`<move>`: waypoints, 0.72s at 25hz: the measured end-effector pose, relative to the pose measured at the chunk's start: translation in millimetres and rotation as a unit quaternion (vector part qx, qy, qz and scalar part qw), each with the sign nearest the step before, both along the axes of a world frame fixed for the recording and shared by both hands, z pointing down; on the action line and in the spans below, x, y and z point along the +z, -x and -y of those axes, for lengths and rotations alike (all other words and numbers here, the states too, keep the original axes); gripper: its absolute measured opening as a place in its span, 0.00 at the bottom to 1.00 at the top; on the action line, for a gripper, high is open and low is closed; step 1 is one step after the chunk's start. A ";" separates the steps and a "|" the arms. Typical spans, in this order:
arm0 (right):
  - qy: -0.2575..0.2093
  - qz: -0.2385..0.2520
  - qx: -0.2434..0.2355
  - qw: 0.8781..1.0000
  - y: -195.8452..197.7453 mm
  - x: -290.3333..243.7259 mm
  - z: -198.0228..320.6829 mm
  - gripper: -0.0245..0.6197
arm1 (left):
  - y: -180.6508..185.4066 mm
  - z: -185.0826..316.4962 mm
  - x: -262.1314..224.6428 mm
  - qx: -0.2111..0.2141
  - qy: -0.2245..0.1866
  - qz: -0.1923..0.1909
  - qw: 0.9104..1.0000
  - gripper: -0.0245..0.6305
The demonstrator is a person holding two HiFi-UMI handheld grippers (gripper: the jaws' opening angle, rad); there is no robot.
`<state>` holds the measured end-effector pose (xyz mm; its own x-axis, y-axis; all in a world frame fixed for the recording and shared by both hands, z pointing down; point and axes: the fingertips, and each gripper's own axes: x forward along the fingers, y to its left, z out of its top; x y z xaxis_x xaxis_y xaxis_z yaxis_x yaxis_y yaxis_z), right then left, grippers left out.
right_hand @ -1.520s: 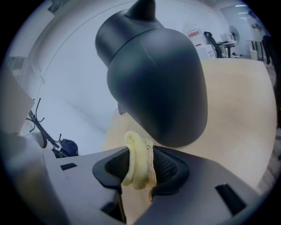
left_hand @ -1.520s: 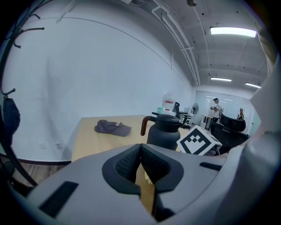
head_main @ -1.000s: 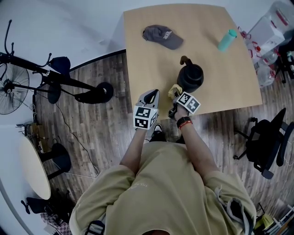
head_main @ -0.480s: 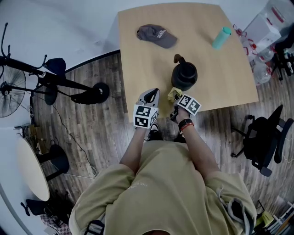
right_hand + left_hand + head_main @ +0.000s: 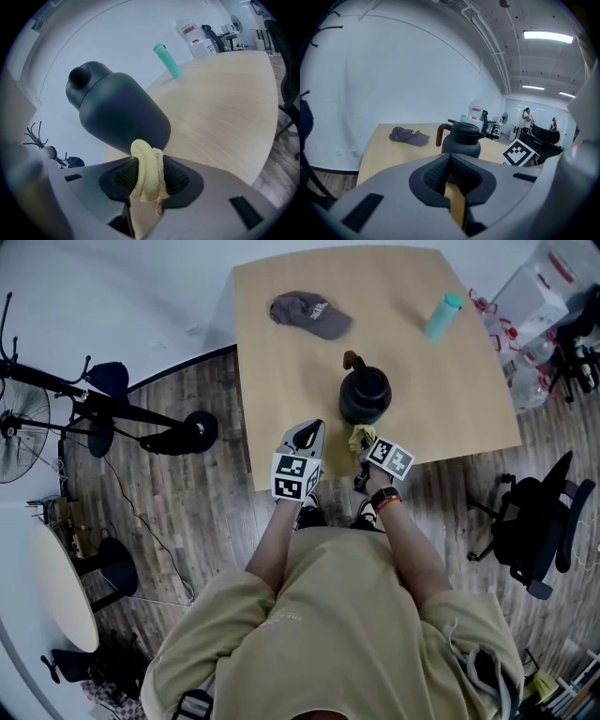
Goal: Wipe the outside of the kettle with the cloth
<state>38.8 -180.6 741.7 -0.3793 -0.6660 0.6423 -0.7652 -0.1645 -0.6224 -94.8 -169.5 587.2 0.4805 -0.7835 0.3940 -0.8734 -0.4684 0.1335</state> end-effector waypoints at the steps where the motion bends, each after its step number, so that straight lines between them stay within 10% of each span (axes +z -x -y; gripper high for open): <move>1: -0.001 -0.006 0.001 1.000 -6.7 -0.9 -0.1 0.28 | -3.6 0.2 0.0 0.000 0.000 -0.001 1.000 0.07; 18: -0.017 -0.062 -0.013 0.998 -84.6 -6.5 50.7 0.27 | -26.2 7.0 -9.2 -0.030 -0.010 -0.003 1.000 0.07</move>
